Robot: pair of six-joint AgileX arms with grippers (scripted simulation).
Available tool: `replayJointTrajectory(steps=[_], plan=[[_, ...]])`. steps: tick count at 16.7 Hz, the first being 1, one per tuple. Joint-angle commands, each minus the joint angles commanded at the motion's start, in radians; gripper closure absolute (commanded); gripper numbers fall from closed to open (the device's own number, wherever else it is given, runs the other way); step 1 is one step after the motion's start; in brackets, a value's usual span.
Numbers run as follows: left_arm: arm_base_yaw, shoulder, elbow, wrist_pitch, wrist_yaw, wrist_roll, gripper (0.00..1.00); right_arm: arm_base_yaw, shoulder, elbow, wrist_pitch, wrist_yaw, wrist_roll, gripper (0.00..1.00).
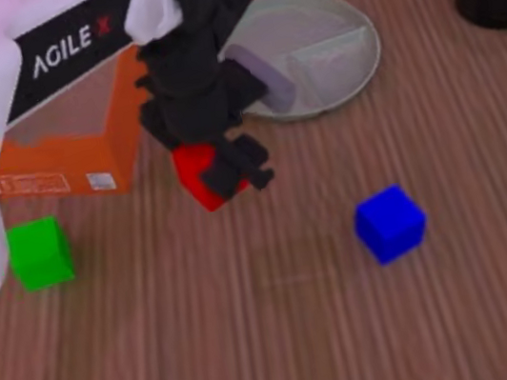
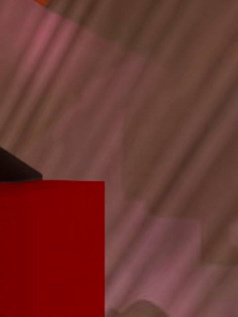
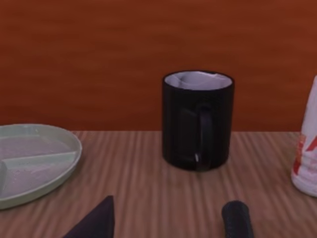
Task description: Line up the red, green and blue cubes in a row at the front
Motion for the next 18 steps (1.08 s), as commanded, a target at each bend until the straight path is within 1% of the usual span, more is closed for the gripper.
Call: replayJointTrajectory(steps=[7, 9, 12, 18], plan=[[-0.106, -0.340, -0.504, 0.110, 0.001, 0.259, 1.00, 0.000, 0.000, 0.000, 0.000, 0.000, 0.000, 0.00], [-0.133, -0.424, -0.607, 0.139, 0.002, 0.322, 1.00, 0.000, 0.000, 0.000, 0.000, 0.000, 0.000, 0.00], [-0.156, -0.495, -0.682, 0.164, 0.002, 0.377, 1.00, 0.000, 0.000, 0.000, 0.000, 0.000, 0.000, 0.00], [-0.153, -0.489, -0.696, 0.180, 0.001, 0.380, 1.00, 0.000, 0.000, 0.000, 0.000, 0.000, 0.000, 0.00]])
